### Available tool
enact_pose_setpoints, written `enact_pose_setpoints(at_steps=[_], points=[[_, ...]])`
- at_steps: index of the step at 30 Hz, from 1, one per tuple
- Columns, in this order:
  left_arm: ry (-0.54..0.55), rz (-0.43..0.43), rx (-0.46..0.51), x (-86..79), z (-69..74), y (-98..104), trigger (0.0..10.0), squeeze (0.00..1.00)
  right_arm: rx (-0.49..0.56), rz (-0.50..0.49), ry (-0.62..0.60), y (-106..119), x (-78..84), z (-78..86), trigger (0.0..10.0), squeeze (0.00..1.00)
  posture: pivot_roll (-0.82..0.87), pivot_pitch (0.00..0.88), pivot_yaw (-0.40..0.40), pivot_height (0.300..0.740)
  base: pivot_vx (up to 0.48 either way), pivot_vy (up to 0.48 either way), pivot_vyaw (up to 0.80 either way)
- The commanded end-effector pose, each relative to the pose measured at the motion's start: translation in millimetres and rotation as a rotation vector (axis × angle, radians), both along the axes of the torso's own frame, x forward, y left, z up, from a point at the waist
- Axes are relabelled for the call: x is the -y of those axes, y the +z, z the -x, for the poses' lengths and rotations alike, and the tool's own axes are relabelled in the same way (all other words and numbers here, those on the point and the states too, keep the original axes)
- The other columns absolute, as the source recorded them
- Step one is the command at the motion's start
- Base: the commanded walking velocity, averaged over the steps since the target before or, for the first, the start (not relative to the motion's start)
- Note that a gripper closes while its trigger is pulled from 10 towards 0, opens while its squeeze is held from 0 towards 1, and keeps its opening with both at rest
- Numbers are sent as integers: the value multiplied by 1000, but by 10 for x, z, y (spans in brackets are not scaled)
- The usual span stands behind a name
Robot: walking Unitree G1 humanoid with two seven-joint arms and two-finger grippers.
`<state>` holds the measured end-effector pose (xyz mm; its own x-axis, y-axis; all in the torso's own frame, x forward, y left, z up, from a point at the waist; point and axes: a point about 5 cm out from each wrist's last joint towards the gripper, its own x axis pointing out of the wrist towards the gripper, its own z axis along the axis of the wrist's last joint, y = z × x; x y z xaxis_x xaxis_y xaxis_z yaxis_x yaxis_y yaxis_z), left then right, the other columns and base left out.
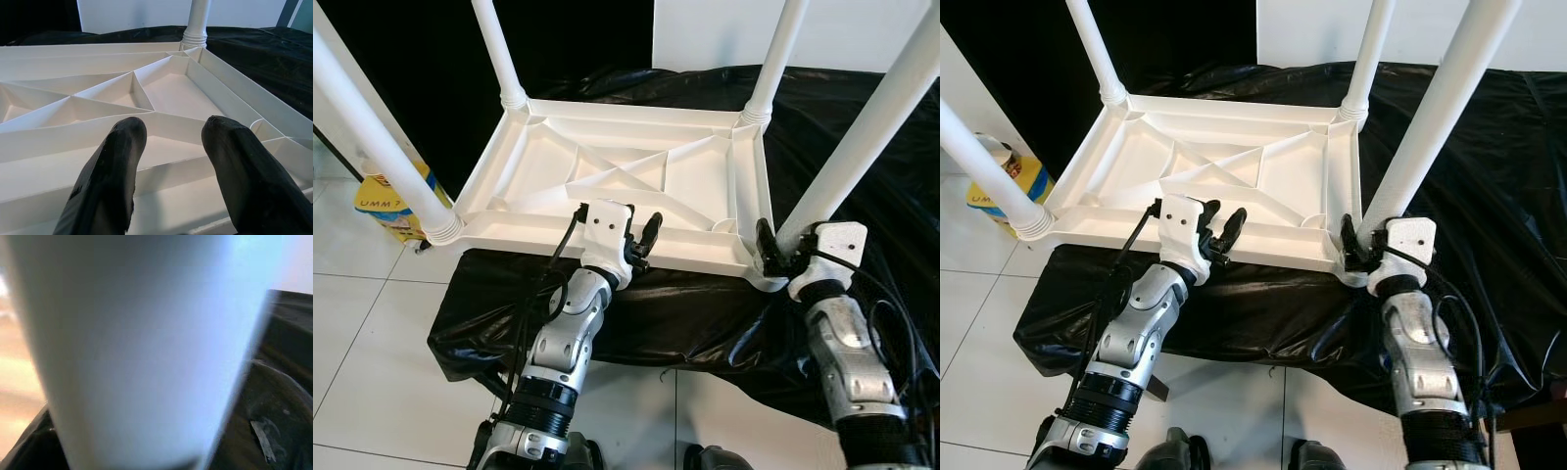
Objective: Building children table
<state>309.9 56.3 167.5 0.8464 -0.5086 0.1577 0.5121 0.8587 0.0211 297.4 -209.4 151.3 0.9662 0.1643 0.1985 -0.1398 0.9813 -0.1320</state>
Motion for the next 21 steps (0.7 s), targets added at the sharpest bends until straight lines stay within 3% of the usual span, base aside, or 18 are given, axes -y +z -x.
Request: enact_pose_setpoints(at_steps=[1, 8, 9, 10, 11, 21], points=[[-79, -23, 12, 23, 56, -18, 10000, 0, -29, 27, 99, -3, 9, -54, 10000, 0, 20, 113, 19, 740, 0, 0, 0], [-87, -24, 13, 36, 83, -4, 10000, 0, -67, 106, 217, 8, -11, -159, 10000, 0, 39, 105, 26, 740, 0, 0, 0], [-91, -36, 21, 44, 91, 5, 10000, 0, -82, 128, 245, -11, -20, -182, 4784, 0, 47, 106, 21, 740, 0, 0, 0], [-92, -33, 22, 45, 93, 17, 10000, 0, -95, 129, 266, -25, -29, -198, 431, 0, 49, 108, 19, 740, 0, 0, 0], [-92, -28, 22, 42, 94, 26, 10000, 0, -103, 127, 277, -36, -34, -205, 0, 0, 51, 105, 19, 740, 0, 0, 0], [-93, -39, 31, 37, 90, 35, 10000, 0, -154, 118, 306, -162, 11, -179, 0, 0, 59, 92, 16, 740, 0, 0, 0]])
